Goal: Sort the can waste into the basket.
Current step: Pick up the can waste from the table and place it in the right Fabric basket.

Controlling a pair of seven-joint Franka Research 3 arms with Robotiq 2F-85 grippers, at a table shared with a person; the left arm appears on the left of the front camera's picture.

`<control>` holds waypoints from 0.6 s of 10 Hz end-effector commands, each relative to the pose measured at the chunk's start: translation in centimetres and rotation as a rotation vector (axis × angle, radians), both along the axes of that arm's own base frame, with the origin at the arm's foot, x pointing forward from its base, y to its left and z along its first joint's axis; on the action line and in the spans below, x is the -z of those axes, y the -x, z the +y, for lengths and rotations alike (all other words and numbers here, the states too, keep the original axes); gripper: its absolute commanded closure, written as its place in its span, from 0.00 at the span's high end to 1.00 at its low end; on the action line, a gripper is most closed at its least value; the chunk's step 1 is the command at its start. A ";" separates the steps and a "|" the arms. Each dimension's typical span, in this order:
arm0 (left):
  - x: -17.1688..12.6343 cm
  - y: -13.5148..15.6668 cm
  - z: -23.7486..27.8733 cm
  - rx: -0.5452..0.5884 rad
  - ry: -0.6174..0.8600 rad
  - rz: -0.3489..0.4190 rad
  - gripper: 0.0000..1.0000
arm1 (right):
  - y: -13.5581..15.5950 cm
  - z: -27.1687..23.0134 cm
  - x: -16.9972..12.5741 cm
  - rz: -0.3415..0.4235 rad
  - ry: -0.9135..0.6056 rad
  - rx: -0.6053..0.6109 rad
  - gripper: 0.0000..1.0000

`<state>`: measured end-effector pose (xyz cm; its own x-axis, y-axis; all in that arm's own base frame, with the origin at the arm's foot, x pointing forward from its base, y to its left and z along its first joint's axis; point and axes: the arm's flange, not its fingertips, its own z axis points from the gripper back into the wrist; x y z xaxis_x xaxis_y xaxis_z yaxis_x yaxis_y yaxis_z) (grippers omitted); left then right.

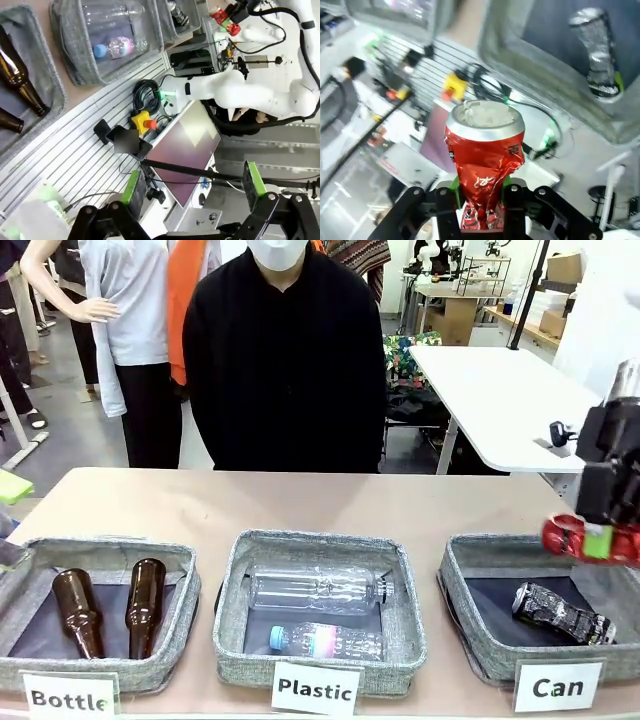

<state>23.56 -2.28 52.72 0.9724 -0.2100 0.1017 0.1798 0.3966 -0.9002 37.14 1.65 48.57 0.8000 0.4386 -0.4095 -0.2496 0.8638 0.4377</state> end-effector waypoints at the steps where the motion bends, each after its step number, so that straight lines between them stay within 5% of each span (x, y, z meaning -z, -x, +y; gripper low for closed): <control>1: 0.0 0.6 0.3 0.001 -0.002 0.019 1.00 | 0.6 -0.3 1.7 -0.079 0.038 -0.186 0.00; 6: 0.0 0.6 0.3 0.001 -0.002 0.019 1.00 | 0.0 -2.6 3.4 -0.147 0.012 -0.693 0.00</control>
<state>23.31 -2.20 52.78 0.9715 -0.2137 0.1024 0.1831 0.4026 -0.8969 37.54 0.29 45.48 0.4791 0.8099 -0.3385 -0.7292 0.5819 0.3601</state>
